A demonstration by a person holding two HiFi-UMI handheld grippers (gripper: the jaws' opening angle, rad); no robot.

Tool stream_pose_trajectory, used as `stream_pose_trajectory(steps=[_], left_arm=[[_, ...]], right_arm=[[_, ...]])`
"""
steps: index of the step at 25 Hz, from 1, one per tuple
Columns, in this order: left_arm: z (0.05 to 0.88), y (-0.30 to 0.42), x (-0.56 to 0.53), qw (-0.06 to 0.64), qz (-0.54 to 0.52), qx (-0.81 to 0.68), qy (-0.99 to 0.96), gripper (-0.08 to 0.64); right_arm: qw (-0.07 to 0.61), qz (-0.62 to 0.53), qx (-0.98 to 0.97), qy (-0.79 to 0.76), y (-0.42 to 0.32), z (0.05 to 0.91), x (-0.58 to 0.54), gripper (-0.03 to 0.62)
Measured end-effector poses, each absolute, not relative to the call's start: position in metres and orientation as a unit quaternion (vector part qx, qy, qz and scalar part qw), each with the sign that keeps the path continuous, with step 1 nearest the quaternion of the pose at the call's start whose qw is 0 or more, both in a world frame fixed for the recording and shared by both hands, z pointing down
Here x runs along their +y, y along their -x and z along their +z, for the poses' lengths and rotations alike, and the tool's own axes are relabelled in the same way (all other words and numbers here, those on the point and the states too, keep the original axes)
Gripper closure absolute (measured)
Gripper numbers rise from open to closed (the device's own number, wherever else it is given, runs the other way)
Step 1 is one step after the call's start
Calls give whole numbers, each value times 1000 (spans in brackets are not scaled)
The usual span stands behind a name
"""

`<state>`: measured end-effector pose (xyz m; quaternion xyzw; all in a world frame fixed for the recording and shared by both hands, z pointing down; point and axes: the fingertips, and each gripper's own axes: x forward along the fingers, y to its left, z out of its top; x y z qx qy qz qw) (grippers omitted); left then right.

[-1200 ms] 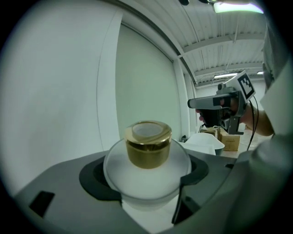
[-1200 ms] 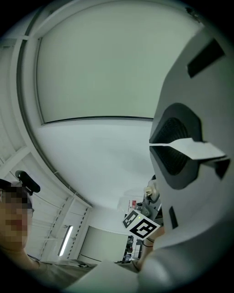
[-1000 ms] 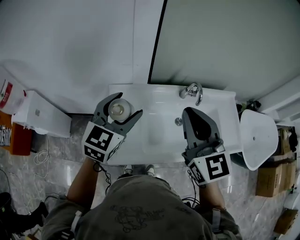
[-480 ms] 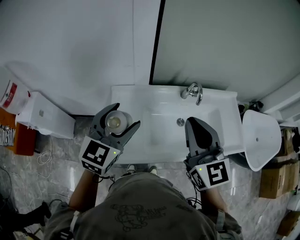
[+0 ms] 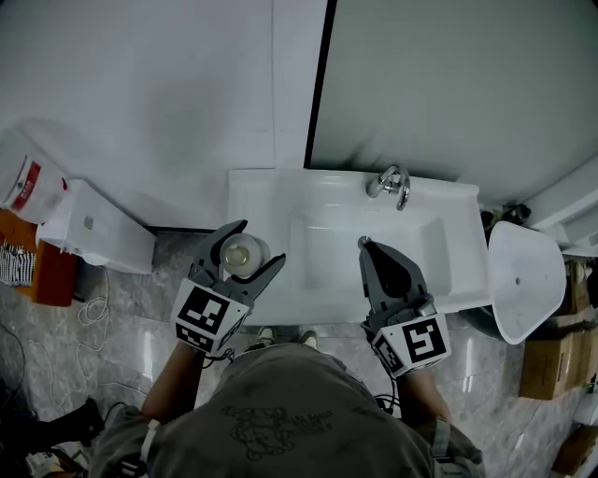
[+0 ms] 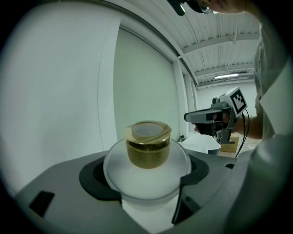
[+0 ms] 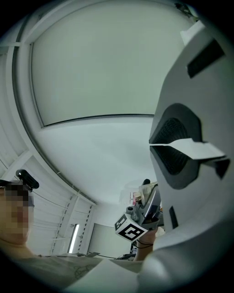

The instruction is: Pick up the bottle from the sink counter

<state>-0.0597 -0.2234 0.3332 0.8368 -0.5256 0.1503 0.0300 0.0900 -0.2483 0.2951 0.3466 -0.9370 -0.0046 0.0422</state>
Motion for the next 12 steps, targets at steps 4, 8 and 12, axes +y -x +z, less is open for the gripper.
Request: stream_pose_trajectory(steps=[4,8,12], left_arm=[[332,60,-224,25,148,-525,-838,215],[331,61,-227,26,147,-522,-840,215],[331,61,-229,24,150,-521,-840,215]], right_arm=[[48,-11,-938,-342,-87,296,-246,558],[49,-14,-938,-342,-86,295,-247,558],[52,-16,-937,-345,-86,296,-249,558]])
